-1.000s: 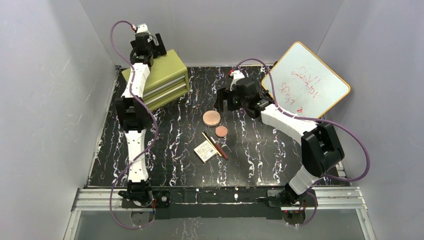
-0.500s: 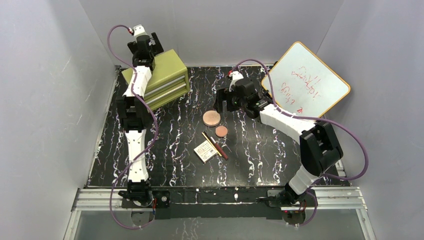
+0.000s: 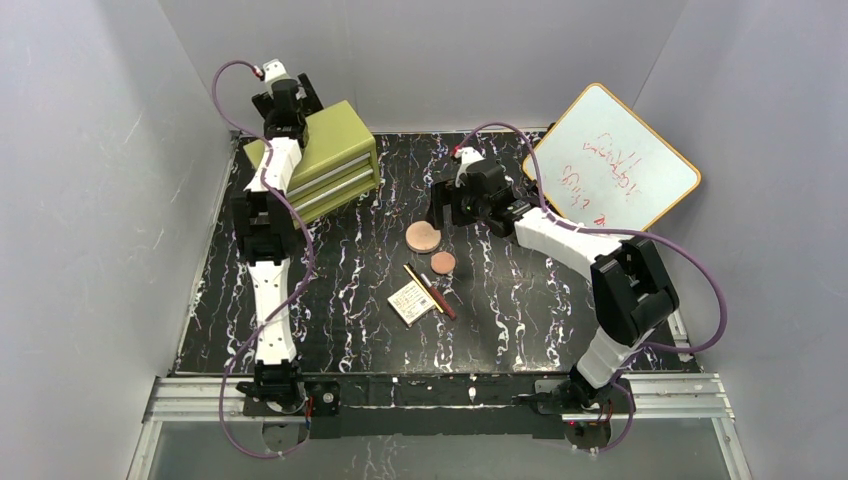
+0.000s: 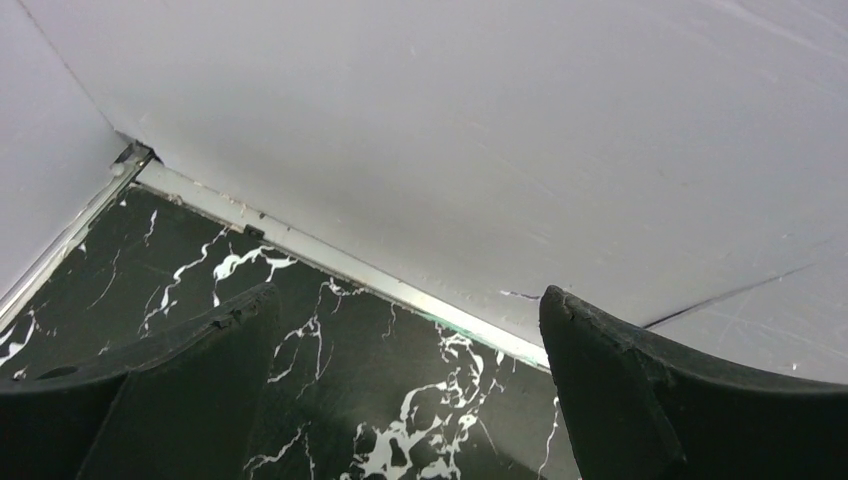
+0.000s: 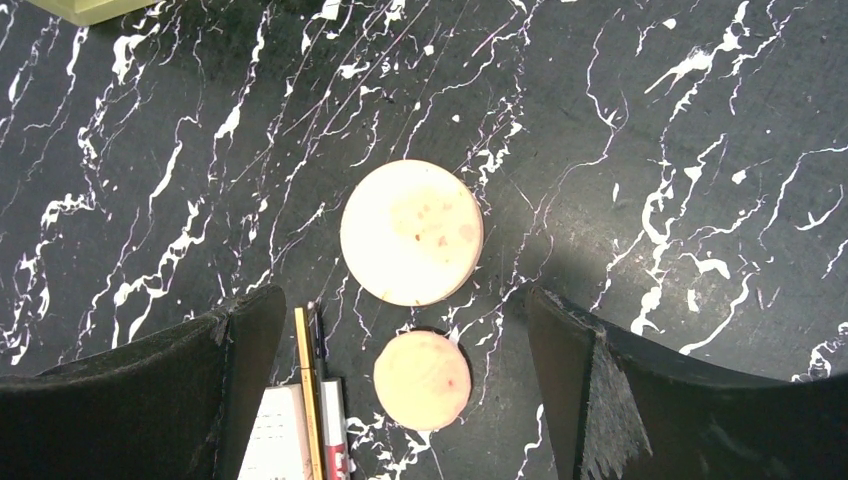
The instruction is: Organize the makeup
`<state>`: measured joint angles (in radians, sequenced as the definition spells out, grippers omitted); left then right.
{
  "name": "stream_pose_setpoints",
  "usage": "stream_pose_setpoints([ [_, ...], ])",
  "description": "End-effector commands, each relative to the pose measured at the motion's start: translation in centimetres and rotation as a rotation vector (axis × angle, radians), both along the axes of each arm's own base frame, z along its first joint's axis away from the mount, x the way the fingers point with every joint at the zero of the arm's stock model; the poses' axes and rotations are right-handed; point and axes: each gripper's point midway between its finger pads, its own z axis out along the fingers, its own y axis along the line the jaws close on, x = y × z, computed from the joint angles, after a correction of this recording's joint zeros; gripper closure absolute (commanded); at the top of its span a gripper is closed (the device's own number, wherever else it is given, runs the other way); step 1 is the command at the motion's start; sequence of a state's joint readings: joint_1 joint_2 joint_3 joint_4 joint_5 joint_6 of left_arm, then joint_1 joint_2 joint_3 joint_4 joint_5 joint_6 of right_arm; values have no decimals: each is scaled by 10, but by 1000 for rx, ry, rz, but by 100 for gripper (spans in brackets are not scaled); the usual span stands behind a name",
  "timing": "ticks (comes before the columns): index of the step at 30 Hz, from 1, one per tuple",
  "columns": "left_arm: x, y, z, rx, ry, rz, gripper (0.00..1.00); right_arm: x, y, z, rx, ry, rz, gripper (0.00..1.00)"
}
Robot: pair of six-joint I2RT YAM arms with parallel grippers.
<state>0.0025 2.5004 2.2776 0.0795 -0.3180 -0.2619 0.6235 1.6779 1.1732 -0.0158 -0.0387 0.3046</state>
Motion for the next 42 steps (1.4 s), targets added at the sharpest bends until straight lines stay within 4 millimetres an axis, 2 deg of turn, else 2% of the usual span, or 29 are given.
stream_pose_setpoints([
  [1,-55,-19,-105,-3,353,-37,1,5,11,14,42,-39,22,1],
  [9,-97,-19,-97,-35,387,-16,0,3,19,10,66,-28,35,1],
  [14,-123,-26,-95,-66,420,-3,1,-1,39,12,163,12,81,1],
  [18,-145,-40,-92,-98,421,-10,1,-5,62,25,320,46,122,1],
  [24,-167,-59,-93,-114,446,-17,1,-22,100,50,664,114,260,3],
  [26,-174,-65,-88,-115,447,-16,1,-27,109,56,783,161,288,5],
  [28,-186,-65,-88,-108,460,-3,1,-28,113,51,863,197,300,8],
  [33,-213,-50,-81,-64,483,59,1,-29,112,41,1010,269,269,12],
  [38,-232,-43,-78,-35,513,85,0,-26,117,26,1051,301,216,26],
  [42,-241,-40,-76,-30,529,100,1,-23,124,22,1055,313,196,39],
])
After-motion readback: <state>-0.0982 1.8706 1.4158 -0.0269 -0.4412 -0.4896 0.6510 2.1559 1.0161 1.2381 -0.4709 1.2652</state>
